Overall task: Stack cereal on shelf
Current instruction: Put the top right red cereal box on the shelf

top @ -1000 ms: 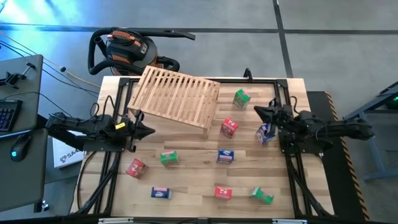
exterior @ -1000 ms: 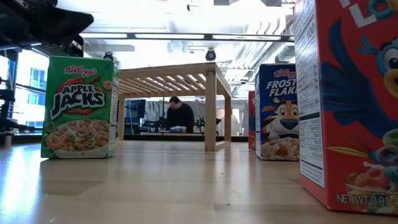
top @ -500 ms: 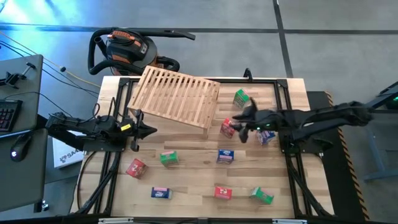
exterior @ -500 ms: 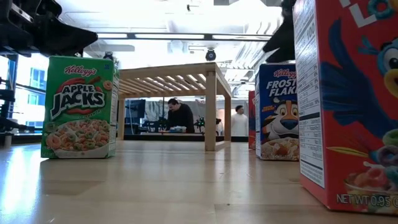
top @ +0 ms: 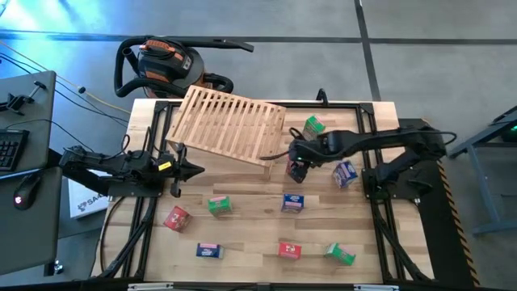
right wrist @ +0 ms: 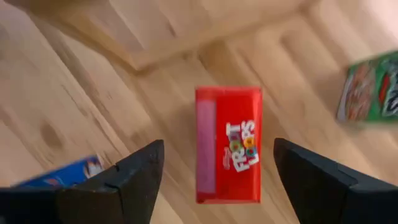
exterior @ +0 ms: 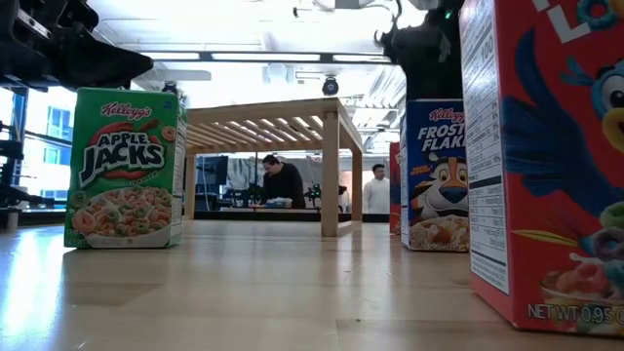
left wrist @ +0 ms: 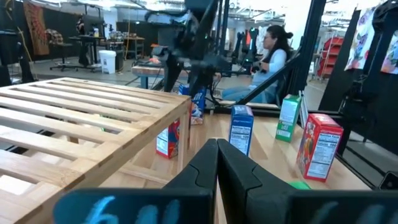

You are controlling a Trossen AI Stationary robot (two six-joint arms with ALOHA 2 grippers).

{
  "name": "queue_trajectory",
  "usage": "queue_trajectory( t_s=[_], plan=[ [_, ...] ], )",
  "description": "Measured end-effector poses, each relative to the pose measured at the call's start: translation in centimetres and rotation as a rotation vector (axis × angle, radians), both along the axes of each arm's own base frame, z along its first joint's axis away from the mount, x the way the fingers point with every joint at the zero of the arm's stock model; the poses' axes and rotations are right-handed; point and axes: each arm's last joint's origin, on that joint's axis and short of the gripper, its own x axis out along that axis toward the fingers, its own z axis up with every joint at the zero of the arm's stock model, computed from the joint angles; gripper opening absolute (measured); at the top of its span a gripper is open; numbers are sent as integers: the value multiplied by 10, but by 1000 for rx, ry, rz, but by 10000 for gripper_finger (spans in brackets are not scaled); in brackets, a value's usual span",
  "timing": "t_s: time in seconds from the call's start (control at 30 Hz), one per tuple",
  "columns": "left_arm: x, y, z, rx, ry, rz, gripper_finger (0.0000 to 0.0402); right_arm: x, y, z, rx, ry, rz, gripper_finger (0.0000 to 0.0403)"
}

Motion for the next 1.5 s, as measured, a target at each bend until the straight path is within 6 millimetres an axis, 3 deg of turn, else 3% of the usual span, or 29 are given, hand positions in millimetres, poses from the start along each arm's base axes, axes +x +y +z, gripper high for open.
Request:
queue_trajectory(
  t_s=[0.37,0.7,0.83,1.03,1.3,1.5],
  plan=[
    [0,-1,0,28,-1,-46,0,14,-18,-27,119,131,-15,270],
    [0,-1,-1,20,7,-46,0,16,-22,-31,140,135,-6,157],
    [0,-1,-1,14,8,-47,0,16,-21,-26,177,144,4,136],
    [0,-1,-2,15,19,-47,0,18,-21,14,173,148,23,134],
    [0,-1,-3,14,26,-47,0,5,-24,108,15,88,6,134],
    [0,-1,-3,14,25,-46,0,-4,-34,179,-213,-150,59,134]
  ],
)
